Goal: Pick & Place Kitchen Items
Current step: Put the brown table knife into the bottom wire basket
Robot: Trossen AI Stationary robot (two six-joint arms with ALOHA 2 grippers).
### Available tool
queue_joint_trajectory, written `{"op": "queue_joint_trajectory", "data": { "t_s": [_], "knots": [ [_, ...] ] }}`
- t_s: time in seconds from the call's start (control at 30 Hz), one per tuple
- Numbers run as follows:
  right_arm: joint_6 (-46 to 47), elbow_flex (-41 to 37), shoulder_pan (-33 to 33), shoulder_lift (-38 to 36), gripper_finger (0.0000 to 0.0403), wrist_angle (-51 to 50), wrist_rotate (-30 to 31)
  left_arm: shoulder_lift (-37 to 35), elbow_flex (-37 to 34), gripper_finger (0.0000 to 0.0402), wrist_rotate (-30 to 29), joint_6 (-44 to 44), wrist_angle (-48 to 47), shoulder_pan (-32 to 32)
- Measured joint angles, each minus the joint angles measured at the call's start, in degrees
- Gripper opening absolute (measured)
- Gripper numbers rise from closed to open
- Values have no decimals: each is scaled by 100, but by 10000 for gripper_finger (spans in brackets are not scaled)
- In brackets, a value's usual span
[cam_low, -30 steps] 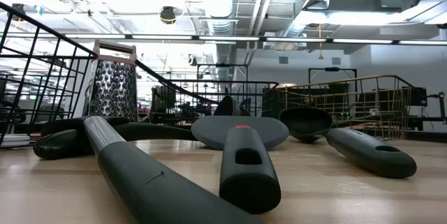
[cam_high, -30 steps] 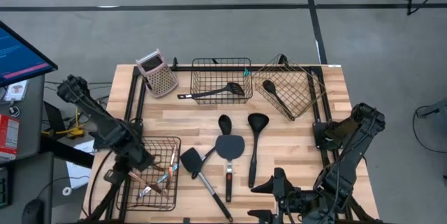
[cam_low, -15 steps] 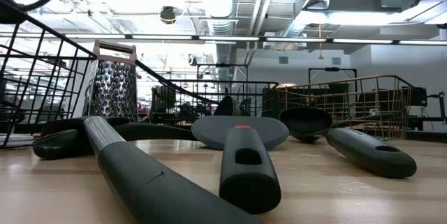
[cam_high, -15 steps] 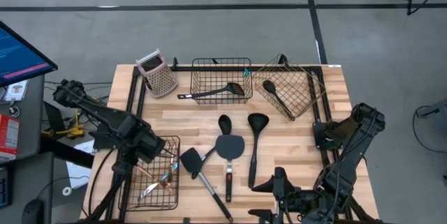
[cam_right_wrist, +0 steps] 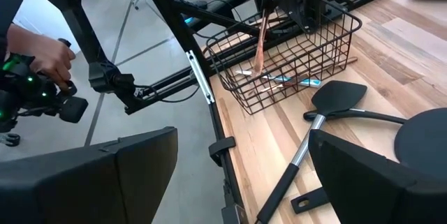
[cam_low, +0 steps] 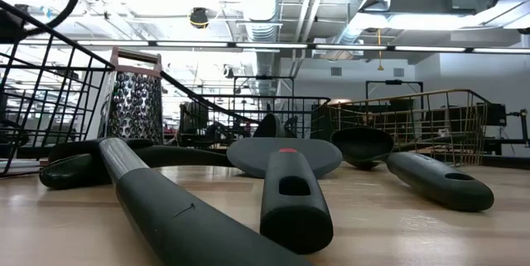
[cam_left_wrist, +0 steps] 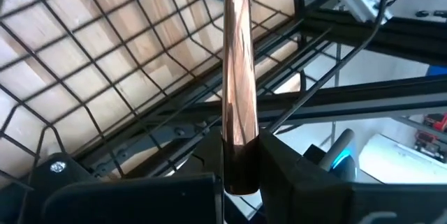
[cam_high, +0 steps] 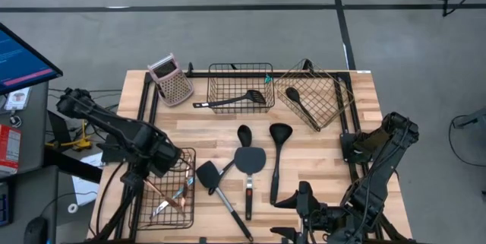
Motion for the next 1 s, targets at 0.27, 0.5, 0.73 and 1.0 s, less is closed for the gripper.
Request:
{"op": "queue_joint_trajectory", "data": {
  "t_s": [0.27, 0.5, 0.73, 1.0],
  "knots": [
    [0, 0, -2, 0, 317, 2, 0, -1, -140, 27, -20, 244, 127, 0],
    [0, 0, -1, 0, 317, 1, 2, -2, -140, 31, -103, 427, 222, 0],
    [1, 0, -1, 0, 317, 0, 2, 0, -140, 52, -231, 427, 215, 0],
    [48, 0, 11, 0, 317, 2, -17, -2, -140, 85, -1068, 399, 205, 0]
  ]
}}
